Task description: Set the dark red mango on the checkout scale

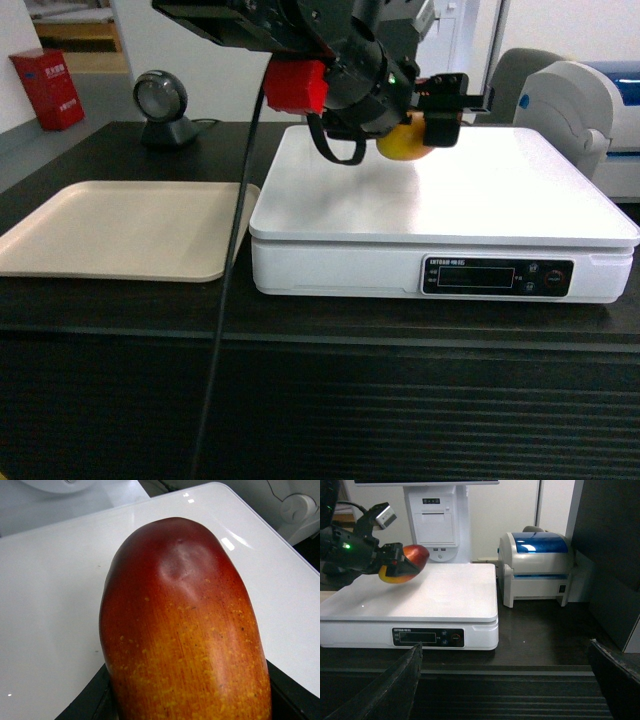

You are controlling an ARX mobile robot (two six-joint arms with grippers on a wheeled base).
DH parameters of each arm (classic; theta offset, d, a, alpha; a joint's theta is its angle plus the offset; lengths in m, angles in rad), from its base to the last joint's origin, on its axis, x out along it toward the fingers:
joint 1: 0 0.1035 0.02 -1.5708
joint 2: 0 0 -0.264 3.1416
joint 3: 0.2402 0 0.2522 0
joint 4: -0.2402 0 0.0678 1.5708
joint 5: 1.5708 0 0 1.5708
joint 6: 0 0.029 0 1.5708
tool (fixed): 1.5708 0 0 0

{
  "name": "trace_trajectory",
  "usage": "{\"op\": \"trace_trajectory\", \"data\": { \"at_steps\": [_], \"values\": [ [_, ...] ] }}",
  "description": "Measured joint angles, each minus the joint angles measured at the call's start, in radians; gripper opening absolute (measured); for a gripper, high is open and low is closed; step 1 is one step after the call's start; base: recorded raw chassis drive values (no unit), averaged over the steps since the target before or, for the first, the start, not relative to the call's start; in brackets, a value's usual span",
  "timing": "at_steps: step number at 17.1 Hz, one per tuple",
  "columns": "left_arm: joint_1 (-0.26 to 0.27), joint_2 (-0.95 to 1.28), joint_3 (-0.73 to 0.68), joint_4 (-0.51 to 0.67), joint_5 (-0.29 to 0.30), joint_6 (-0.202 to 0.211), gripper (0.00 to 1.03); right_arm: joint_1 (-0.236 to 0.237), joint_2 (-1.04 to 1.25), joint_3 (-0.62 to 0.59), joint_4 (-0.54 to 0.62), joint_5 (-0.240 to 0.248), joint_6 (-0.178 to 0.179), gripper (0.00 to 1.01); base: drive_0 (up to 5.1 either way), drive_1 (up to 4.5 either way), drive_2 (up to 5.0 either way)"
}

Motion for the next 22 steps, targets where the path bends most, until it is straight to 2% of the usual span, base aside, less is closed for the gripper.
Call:
{"op": "trace_trajectory", "data": {
  "at_steps": [4, 8, 9, 11, 14, 17, 22],
  "values": [
    [-0.046, 0.08, 0.089, -0.059, -0.046, -0.024, 0.58, 0.0, 0.0, 0.0, 0.0, 0.0, 0.0, 0.98, 0.0, 0.0, 0.0],
    [-0.051, 0.116, 0.144, -0.102, -0.087, -0.032, 0.6, 0.0, 0.0, 0.0, 0.0, 0.0, 0.0, 0.98, 0.0, 0.0, 0.0],
    [-0.051, 0.119, 0.149, -0.105, -0.093, -0.031, 0.74, 0.0, 0.0, 0.0, 0.0, 0.0, 0.0, 0.98, 0.0, 0.0, 0.0],
    [-0.051, 0.119, 0.15, -0.081, -0.069, -0.031, 0.97, 0.0, 0.0, 0.0, 0.0, 0.0, 0.0, 0.98, 0.0, 0.0, 0.0],
    [-0.047, 0.106, 0.137, -0.023, -0.043, -0.031, 0.98, 0.0, 0.0, 0.0, 0.0, 0.0, 0.0, 0.98, 0.0, 0.0, 0.0],
    [-0.027, 0.002, 0.072, 0.075, -0.017, -0.043, 0.98, 0.0, 0.0, 0.0, 0.0, 0.0, 0.0, 0.98, 0.0, 0.0, 0.0],
    [-0.003, -0.107, 0.007, 0.169, -0.024, -0.035, 0.98, 0.0, 0.0, 0.0, 0.0, 0.0, 0.0, 0.98, 0.0, 0.0, 0.0]
  ]
}}
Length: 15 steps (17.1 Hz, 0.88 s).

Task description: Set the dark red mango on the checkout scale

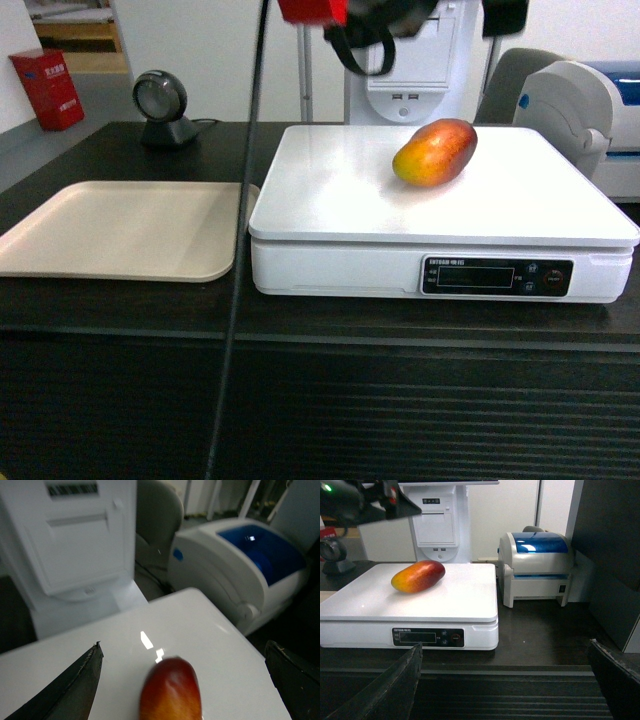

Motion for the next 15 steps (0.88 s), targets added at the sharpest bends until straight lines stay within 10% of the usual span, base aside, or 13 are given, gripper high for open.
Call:
{"op": "trace_trajectory", "data": {
  "at_steps": [9, 11, 15],
  "values": [
    [0.188, -0.418, -0.453, 0.228, -0.037, 0.06, 0.98, 0.0, 0.0, 0.0, 0.0, 0.0, 0.0, 0.98, 0.0, 0.0, 0.0],
    [0.251, -0.653, -0.717, 0.346, -0.283, 0.084, 0.75, 0.0, 0.0, 0.0, 0.0, 0.0, 0.0, 0.98, 0.0, 0.0, 0.0],
    [0.393, -1.056, -1.227, 0.457, -0.212, 0.084, 0.29, 0.0, 0.0, 0.0, 0.0, 0.0, 0.0, 0.98, 0.0, 0.0, 0.0]
  ]
}}
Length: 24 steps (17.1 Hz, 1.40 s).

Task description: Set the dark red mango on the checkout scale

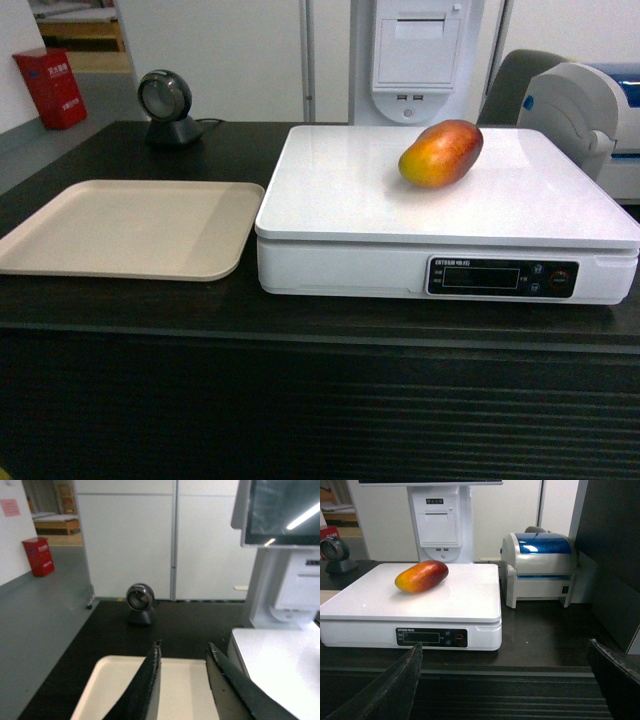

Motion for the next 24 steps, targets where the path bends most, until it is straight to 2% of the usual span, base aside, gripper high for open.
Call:
{"op": "trace_trajectory", "data": {
  "at_steps": [2, 3, 7, 8, 11, 16, 21, 23, 24],
  "values": [
    [0.003, -0.035, -0.114, 0.028, 0.031, 0.0, 0.13, 0.0, 0.0, 0.0, 0.0, 0.0, 0.0, 0.98, 0.0, 0.0, 0.0],
    [0.01, -0.069, -0.187, 0.047, 0.045, -0.002, 0.01, 0.0, 0.0, 0.0, 0.0, 0.0, 0.0, 0.98, 0.0, 0.0, 0.0],
    [0.047, -0.196, -0.329, 0.087, 0.064, 0.003, 0.02, 0.0, 0.0, 0.0, 0.0, 0.0, 0.0, 0.98, 0.0, 0.0, 0.0],
    [0.082, -0.22, -0.36, 0.084, 0.12, 0.004, 0.02, 0.0, 0.0, 0.0, 0.0, 0.0, 0.0, 0.98, 0.0, 0.0, 0.0],
    [0.114, -0.272, -0.415, 0.079, 0.126, 0.004, 0.02, 0.0, 0.0, 0.0, 0.0, 0.0, 0.0, 0.98, 0.0, 0.0, 0.0],
    [0.111, -0.442, -0.518, 0.016, 0.13, 0.004, 0.02, 0.0, 0.0, 0.0, 0.0, 0.0, 0.0, 0.98, 0.0, 0.0, 0.0],
    [0.11, -0.62, -0.576, -0.103, 0.13, 0.004, 0.02, 0.0, 0.0, 0.0, 0.0, 0.0, 0.0, 0.98, 0.0, 0.0, 0.0],
    [0.11, -0.657, -0.614, -0.091, 0.131, 0.004, 0.02, 0.0, 0.0, 0.0, 0.0, 0.0, 0.0, 0.98, 0.0, 0.0, 0.0],
    [0.11, -0.683, -0.614, -0.122, 0.13, 0.004, 0.02, 0.0, 0.0, 0.0, 0.0, 0.0, 0.0, 0.98, 0.0, 0.0, 0.0]
  ]
}}
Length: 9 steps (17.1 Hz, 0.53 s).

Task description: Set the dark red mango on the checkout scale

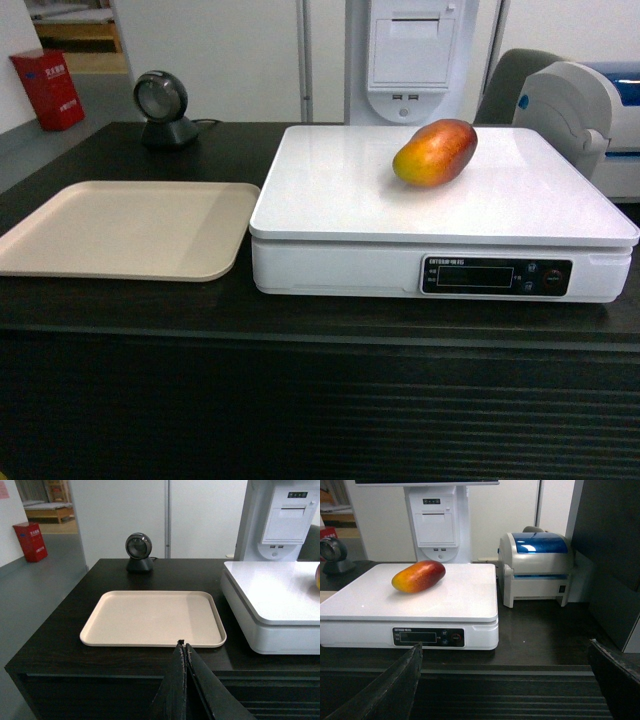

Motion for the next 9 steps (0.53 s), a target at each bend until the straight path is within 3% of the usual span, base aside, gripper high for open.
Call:
{"op": "trace_trajectory", "data": {
  "at_steps": [9],
  "values": [
    [0.0, -0.246, 0.0, -0.236, 0.002, 0.0, 0.02, 0.0, 0.0, 0.0, 0.0, 0.0, 0.0, 0.98, 0.0, 0.0, 0.0]
  ]
}}
